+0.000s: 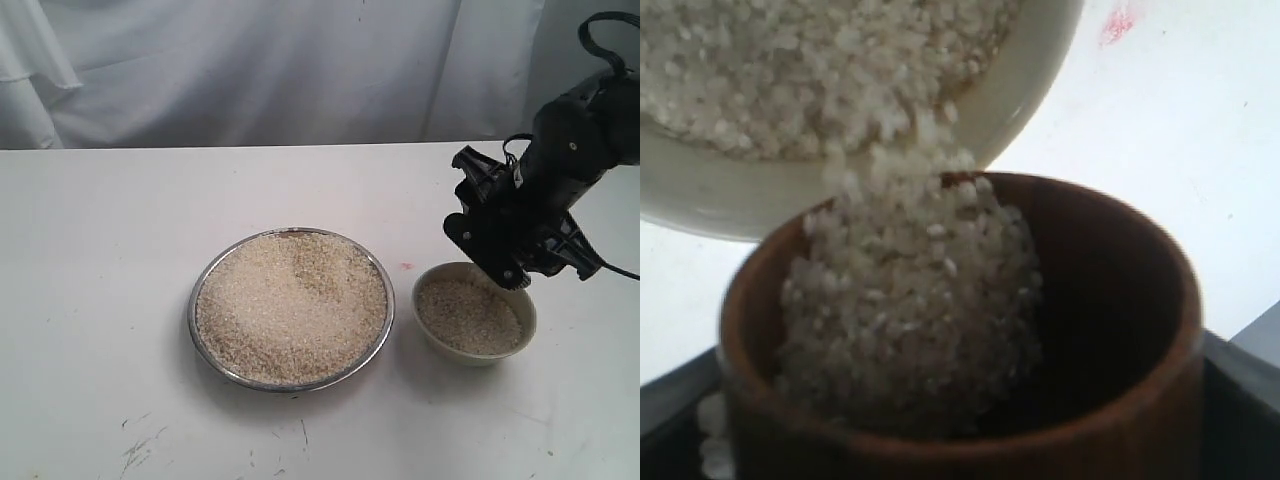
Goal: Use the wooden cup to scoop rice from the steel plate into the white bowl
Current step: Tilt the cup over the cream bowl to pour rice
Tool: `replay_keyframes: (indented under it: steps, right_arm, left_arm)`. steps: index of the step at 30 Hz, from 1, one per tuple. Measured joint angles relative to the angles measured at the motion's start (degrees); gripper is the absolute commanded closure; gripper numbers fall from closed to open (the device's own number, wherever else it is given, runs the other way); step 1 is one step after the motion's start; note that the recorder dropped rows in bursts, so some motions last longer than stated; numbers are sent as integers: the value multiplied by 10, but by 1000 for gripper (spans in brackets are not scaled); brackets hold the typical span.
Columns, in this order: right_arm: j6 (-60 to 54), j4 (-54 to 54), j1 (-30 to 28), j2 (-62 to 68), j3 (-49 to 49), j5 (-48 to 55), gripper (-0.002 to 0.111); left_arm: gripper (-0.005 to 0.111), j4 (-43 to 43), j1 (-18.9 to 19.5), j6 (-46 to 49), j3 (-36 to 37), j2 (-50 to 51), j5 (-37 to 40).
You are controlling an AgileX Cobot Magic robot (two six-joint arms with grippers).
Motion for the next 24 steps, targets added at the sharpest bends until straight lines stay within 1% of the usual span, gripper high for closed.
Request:
replay_keyframes:
  steps: [3,9,18,24]
  right_arm:
    - [22,-36,9,0,3,-1,108]
    - [39,-64,34,0,3,3,108]
    - [81,-114,67,0,3,35,108]
    - [140,-200,86,-1,24,53,108]
  left_arm:
    - [107,0,0,0,0,0,0]
    - [107,0,0,0,0,0,0]
    - [107,0,0,0,0,0,0]
    - [107,0,0,0,0,0,0]
